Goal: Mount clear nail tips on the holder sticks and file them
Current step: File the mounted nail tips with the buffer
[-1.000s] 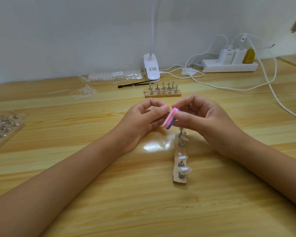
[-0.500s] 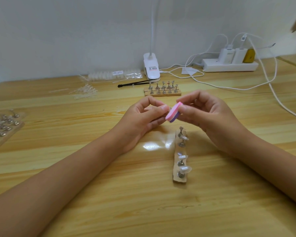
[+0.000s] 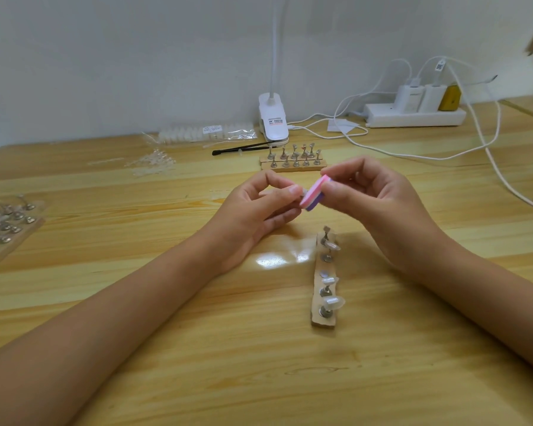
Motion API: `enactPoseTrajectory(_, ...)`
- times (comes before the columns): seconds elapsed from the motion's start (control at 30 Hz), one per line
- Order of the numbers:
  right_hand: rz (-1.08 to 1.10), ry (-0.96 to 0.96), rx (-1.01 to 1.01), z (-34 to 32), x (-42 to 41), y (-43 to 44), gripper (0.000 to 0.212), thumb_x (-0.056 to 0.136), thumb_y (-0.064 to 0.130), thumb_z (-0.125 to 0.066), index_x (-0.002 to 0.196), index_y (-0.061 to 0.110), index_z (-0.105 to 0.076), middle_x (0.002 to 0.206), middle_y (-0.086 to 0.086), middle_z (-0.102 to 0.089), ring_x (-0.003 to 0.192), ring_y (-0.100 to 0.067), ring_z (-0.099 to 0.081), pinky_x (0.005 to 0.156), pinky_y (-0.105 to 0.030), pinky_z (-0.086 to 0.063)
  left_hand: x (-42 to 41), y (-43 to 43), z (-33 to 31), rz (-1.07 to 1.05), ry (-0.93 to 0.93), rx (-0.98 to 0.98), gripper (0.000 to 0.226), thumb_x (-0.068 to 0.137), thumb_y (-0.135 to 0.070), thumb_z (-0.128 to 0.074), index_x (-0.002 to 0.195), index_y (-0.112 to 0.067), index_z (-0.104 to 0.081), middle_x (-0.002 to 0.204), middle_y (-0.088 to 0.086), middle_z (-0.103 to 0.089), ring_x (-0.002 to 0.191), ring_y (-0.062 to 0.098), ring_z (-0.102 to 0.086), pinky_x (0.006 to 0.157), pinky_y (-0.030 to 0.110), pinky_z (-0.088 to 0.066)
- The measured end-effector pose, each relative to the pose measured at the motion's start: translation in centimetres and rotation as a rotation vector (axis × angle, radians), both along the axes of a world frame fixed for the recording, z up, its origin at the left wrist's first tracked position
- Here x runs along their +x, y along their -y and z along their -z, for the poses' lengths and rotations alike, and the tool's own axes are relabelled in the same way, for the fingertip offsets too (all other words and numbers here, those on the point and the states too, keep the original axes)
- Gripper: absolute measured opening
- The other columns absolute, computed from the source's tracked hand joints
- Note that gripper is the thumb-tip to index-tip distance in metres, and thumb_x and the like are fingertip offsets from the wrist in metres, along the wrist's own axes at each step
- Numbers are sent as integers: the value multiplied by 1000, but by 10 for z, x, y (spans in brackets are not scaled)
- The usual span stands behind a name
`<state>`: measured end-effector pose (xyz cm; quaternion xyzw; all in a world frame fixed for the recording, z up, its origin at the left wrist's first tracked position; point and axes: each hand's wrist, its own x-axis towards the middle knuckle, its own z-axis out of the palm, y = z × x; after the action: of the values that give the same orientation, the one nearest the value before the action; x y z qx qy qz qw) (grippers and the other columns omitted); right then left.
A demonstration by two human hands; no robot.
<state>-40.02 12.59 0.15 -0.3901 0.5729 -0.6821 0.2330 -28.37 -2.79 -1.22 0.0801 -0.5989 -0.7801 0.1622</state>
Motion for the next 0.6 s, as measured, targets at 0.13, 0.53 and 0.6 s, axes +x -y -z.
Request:
enactPoseTrajectory(0.13,-56,-4,39,1,-1,-2,25,79,15,-70,101,4,-64,94,-11,-71,93,-19,-70,86,-29,-57,0,-1,1,15,-7,-30,6,79,-19,-70,78,-19,-64,83,1,-73,83,12,-70,79,22,-55)
enactPoseTrajectory(0.53,-106,9,35,1,-2,-1,29,79,15,-68,105,2,-66,94,-8,-72,90,-15,-71,81,-24,-56,0,-2,0,6,4,-30,8,77,-19,-69,80,-17,-61,84,1,-72,82,12,-69,80,22,-55)
enactPoseTrajectory(0.6,-48,7,14,1,-6,-1,31,79,18,-68,108,4,-67,94,-5,-73,91,-15,-70,84,-25,-55,0,-2,0,6,11,-44,8,76,-18,-69,79,-16,-62,83,0,-72,83,11,-69,83,23,-56)
